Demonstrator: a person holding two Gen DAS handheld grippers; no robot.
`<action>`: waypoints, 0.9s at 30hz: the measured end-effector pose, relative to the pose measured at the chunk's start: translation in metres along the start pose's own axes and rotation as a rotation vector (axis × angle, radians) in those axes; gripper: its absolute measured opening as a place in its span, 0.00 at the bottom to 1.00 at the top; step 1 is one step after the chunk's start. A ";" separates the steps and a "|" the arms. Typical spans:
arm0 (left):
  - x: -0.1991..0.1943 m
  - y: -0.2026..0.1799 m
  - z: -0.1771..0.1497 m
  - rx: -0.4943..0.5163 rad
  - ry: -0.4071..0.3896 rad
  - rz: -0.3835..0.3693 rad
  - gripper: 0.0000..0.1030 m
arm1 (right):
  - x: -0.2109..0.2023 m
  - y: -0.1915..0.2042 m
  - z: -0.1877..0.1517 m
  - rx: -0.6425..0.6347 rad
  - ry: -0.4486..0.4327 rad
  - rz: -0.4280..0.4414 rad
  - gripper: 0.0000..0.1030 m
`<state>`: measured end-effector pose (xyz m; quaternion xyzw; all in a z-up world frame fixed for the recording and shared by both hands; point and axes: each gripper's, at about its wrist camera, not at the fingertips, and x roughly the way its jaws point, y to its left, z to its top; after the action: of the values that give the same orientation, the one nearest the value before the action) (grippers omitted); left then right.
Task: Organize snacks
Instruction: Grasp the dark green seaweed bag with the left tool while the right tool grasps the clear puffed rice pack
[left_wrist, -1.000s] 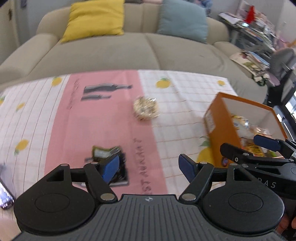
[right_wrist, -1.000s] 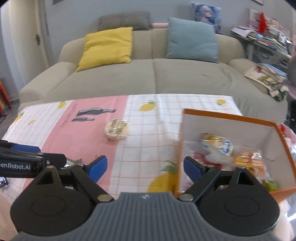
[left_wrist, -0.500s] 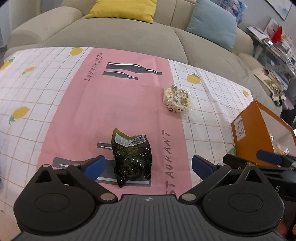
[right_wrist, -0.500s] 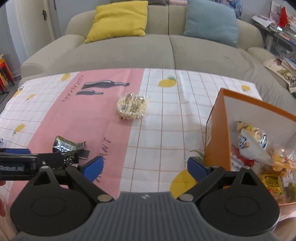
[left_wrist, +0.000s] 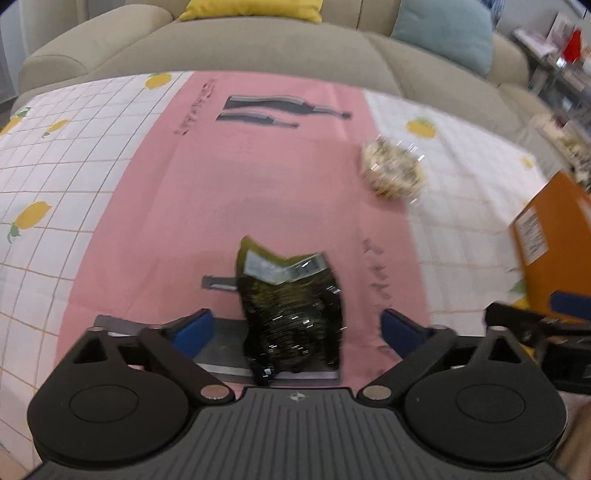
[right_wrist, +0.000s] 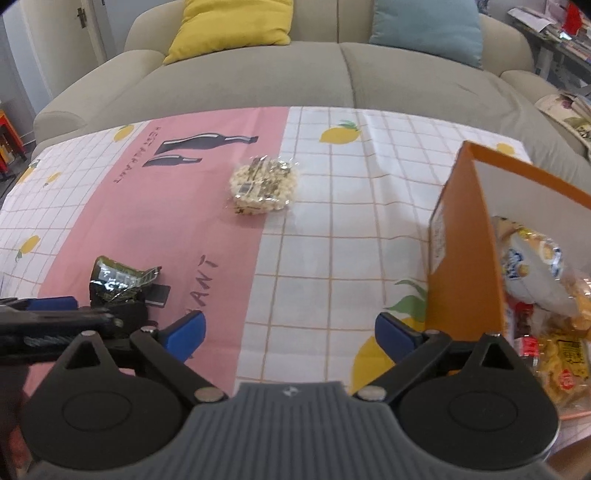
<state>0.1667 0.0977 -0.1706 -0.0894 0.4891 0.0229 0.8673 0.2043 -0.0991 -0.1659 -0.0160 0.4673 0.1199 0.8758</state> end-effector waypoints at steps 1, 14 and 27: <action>0.003 0.002 -0.001 -0.009 0.003 0.001 0.98 | 0.003 0.001 0.001 -0.001 0.003 0.000 0.93; 0.015 0.006 -0.001 -0.018 -0.023 -0.013 0.63 | 0.031 0.005 0.008 -0.031 0.031 0.007 0.86; 0.031 0.008 0.035 -0.043 -0.053 -0.004 0.52 | 0.074 0.021 0.068 -0.051 -0.069 0.000 0.90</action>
<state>0.2116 0.1106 -0.1802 -0.1083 0.4650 0.0338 0.8780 0.2947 -0.0548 -0.1865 -0.0340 0.4334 0.1321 0.8908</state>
